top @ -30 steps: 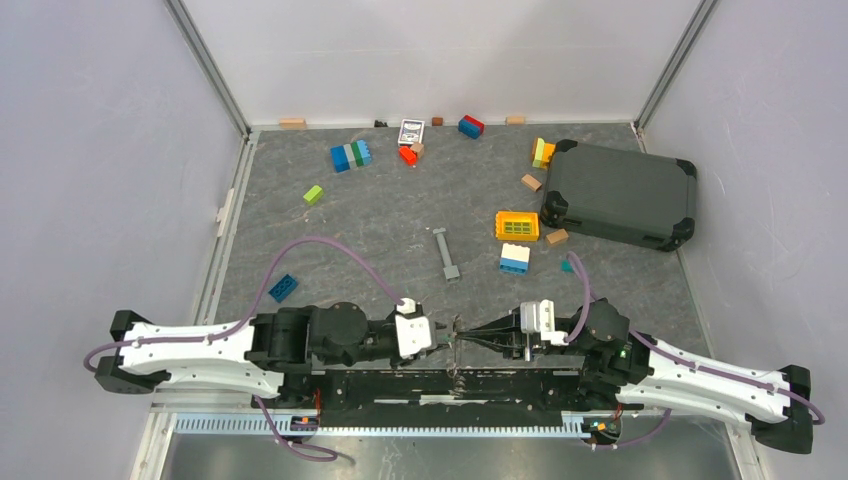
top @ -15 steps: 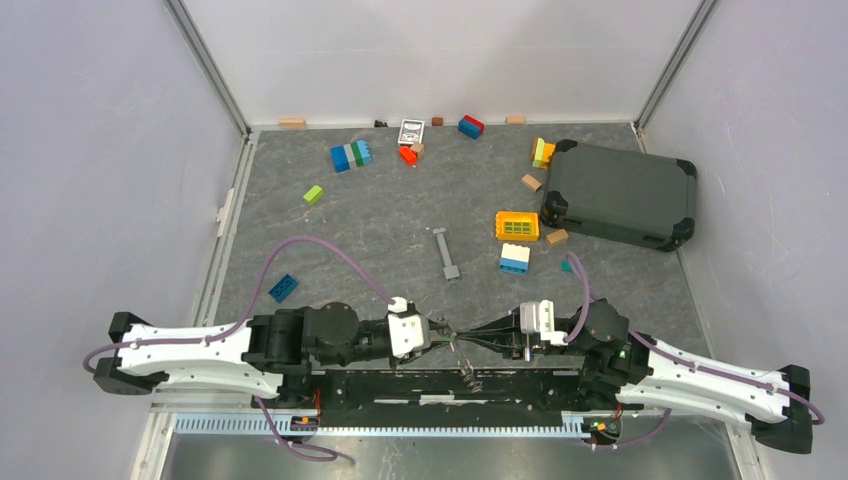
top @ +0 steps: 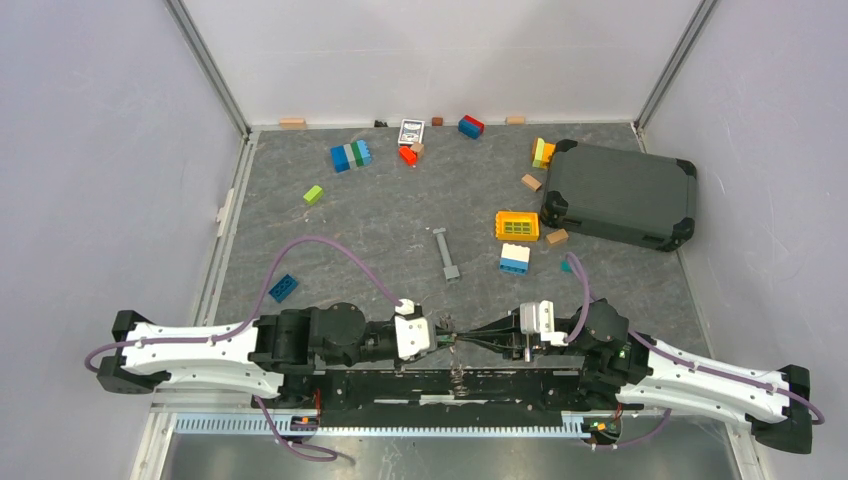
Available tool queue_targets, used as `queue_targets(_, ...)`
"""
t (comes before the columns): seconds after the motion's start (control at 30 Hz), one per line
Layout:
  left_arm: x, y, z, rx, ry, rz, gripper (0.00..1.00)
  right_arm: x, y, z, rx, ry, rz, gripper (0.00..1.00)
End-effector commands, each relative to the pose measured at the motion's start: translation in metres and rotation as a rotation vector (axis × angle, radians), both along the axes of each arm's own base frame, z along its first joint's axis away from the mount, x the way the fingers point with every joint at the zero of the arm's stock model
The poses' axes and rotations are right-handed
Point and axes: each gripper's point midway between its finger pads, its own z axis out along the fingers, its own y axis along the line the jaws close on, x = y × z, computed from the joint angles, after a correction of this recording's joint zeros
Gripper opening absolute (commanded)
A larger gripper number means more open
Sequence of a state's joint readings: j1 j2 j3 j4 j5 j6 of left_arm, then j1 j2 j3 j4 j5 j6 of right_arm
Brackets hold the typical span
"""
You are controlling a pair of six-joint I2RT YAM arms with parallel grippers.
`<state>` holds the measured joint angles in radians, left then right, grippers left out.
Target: Remove the keys from the keyring
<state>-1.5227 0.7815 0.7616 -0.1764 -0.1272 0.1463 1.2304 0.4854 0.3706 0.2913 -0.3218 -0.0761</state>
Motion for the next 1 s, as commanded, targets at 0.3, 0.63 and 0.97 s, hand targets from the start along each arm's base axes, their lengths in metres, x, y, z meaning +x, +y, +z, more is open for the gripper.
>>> queue_targets(0.3, -0.008, -0.007, 0.004, -0.023, 0.039, -0.030, 0.06, -0.002, -0.002, 0.025, 0.085, -0.028, 0.009, 0.00)
queue_targets(0.63, -0.011, 0.003, -0.008, 0.127, 0.010, -0.066, 0.02, 0.001, -0.003, 0.021, 0.016, -0.035, -0.009, 0.25)
queue_targets(0.97, -0.005, 0.015, -0.010, 0.365, -0.052, -0.072, 0.02, -0.001, 0.003, 0.008, -0.080, -0.014, 0.015, 0.36)
